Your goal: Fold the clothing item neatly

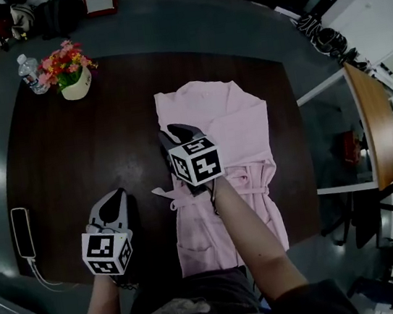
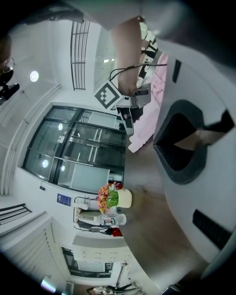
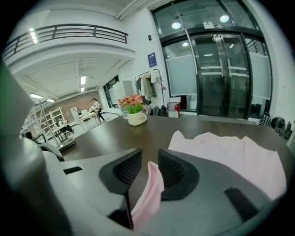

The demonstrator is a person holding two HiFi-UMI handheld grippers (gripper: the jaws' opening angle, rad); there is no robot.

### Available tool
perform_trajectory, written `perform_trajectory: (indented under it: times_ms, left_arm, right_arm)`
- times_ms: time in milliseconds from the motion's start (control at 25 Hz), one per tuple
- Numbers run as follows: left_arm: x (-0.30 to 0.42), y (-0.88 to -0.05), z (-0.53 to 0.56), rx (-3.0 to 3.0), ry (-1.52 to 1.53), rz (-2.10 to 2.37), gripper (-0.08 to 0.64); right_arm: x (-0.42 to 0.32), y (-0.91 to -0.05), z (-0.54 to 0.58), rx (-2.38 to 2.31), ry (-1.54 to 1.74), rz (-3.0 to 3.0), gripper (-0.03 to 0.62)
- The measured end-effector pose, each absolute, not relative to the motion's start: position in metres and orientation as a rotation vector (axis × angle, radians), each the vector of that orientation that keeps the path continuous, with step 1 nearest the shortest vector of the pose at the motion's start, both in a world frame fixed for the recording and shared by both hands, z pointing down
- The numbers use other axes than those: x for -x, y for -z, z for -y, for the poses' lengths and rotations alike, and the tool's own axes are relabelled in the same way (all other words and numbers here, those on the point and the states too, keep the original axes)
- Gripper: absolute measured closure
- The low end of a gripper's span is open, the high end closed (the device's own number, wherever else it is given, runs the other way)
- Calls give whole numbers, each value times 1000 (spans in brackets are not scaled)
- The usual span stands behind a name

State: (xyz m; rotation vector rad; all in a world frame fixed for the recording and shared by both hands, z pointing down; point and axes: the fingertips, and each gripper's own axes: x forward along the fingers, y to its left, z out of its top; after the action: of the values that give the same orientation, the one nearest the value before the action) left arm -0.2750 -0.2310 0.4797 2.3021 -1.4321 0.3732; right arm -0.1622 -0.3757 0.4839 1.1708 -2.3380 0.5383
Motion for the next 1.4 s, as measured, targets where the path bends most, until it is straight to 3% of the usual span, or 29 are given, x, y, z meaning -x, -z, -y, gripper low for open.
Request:
perform_trajectory:
  times_ms: [80,560,880,1080,1400]
  left_arm:
    - [276,-482,230,-2295,-376,1432,551]
    - [245,-493,216,-2325,-402,1398,551]
    - [187,-489,137,-2313,-427,1460,551]
    - [136,-466,72,-2325,-419,1573,551]
    - [61,-458,4,-2333,-383,1651,551]
  right_arm:
    - [175,-489,365,-1093,-563,2363,483]
    - [113,-499,272,-1095,-630,2392,485]
    - [-24,-460,186,-1382,-626,2518,485]
    - [-130,-435,100,-1486,-419,2566,485]
    - [-236,-449,-2,-1643,-301,2586,486]
